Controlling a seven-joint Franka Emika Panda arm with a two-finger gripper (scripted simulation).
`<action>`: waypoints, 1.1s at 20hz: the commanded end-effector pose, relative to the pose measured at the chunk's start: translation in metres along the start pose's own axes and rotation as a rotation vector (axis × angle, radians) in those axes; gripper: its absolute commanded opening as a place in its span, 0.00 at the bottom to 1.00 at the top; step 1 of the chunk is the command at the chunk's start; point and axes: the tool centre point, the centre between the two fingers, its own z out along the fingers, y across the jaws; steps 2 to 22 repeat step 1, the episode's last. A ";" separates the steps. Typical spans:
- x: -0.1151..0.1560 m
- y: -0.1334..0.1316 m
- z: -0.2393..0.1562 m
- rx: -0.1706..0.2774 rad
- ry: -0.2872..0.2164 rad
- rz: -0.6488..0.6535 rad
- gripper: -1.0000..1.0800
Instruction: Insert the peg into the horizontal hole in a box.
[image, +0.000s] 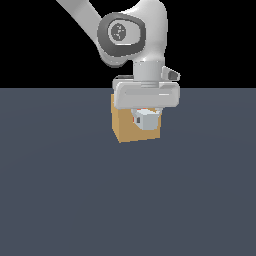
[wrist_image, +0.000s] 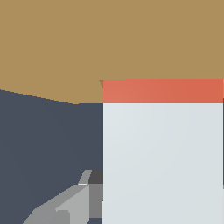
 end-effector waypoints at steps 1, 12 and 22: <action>0.009 0.003 -0.002 -0.006 0.005 -0.011 0.00; 0.009 0.003 -0.002 -0.006 0.005 -0.011 0.00; 0.009 0.003 -0.002 -0.006 0.005 -0.011 0.00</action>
